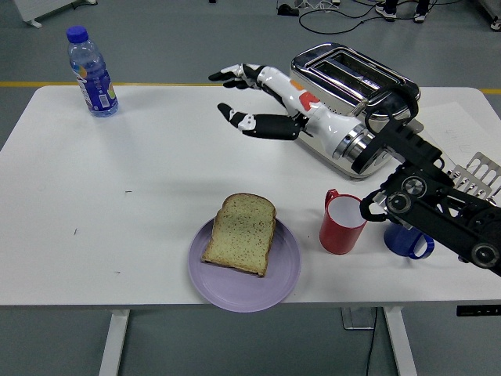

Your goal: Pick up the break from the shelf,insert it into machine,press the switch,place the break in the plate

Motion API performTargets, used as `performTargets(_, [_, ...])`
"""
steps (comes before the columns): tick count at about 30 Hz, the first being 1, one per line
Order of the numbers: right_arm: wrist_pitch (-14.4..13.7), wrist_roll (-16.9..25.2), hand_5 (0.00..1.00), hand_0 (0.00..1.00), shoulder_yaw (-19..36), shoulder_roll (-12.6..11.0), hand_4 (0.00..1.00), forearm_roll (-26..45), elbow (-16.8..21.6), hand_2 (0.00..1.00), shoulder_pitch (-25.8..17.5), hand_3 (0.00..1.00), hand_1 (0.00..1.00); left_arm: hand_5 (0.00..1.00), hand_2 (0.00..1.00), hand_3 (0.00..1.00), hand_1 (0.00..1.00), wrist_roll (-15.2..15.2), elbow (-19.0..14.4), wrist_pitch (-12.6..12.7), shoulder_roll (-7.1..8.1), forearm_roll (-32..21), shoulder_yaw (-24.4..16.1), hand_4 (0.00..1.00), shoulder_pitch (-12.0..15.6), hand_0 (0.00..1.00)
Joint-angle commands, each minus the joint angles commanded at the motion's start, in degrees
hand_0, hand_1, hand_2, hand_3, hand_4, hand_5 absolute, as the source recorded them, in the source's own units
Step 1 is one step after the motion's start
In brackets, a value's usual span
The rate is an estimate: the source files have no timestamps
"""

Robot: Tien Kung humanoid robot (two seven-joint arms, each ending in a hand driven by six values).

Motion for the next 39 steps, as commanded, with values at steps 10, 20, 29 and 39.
performTargets(10, [-1.3,6.2,0.372,0.819,16.0,-8.5,0.565,23.7,1.2,0.784,-4.6,0.713,0.773,0.81,0.441,0.505,0.447,0.1,0.0,0.0,-0.05,0.7,-1.0,0.258,0.2,0.624])
performTargets(20, [2.5,6.7,0.404,0.823,26.4,-14.8,0.583,47.9,-6.5,0.79,-12.9,0.732,0.773,0.808,0.441,0.505,0.448,0.1,0.0,0.1,-0.32,1.7,-2.5,0.257,0.4,0.624])
performTargets(29, [2.3,6.1,0.352,0.786,32.7,-15.7,0.52,65.6,-14.5,0.749,-18.0,0.685,0.736,0.81,0.442,0.508,0.448,0.1,0.0,0.1,-0.52,2.1,-2.9,0.257,0.6,0.624])
performTargets(39, [2.7,3.8,0.348,0.761,39.0,-16.5,0.51,69.4,-16.8,0.746,-25.7,0.665,0.723,0.811,0.443,0.508,0.448,0.3,0.0,0.0,-0.76,3.7,-3.8,0.257,1.0,0.624])
